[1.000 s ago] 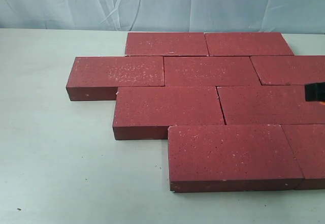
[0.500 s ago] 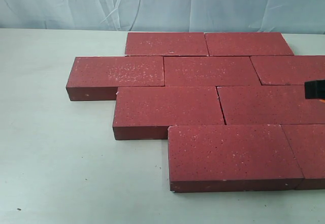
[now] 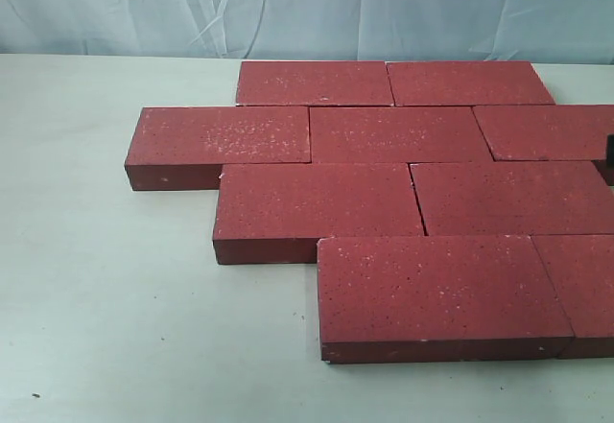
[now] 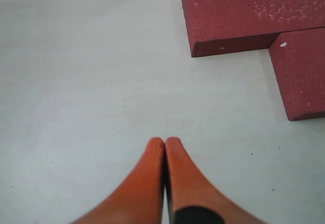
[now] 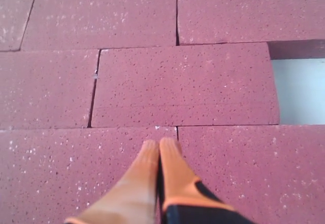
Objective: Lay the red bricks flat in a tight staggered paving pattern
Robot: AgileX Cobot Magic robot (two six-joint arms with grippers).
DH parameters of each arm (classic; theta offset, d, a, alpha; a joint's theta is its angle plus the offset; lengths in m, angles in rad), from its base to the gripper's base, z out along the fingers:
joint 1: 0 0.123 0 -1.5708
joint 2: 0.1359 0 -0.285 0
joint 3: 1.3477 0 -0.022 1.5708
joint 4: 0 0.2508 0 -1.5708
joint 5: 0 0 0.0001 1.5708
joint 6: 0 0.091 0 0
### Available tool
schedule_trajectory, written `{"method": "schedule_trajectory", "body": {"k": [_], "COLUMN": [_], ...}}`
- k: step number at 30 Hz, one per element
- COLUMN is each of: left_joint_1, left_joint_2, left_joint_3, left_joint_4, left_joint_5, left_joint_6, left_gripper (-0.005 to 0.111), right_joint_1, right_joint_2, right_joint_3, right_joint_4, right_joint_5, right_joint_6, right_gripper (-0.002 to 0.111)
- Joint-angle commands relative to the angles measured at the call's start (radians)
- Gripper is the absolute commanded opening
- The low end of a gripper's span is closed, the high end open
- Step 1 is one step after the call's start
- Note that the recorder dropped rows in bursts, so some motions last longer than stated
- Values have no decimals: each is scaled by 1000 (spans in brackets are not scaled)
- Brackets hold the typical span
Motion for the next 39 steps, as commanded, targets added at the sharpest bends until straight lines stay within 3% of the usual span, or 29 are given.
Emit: {"method": "schedule_trajectory", "body": {"k": [1, 7, 24, 36, 39], "left_joint_1": [-3, -3, -3, -3, -3], "left_joint_2": [-9, -9, -9, -9, -9], "left_joint_3": [6, 6, 6, 6, 6], "left_joint_4": [4, 4, 4, 4, 4], "left_joint_5": [-3, -3, -3, -3, -3], "left_joint_6": [-2, -2, -2, -2, -2], "left_gripper": [0, 0, 0, 0, 0], "right_joint_1": [-112, -209, -209, -209, -209], "right_joint_2": [-77, -224, -464, -767, -821], "right_joint_3": [4, 4, 14, 254, 307], "right_joint_4": [38, 38, 33, -112, -127], "right_joint_5": [-10, -10, -13, -40, -134], "right_joint_6": [1, 1, 1, 1, 1], "right_gripper": [-1, -1, -1, -1, -1]}}
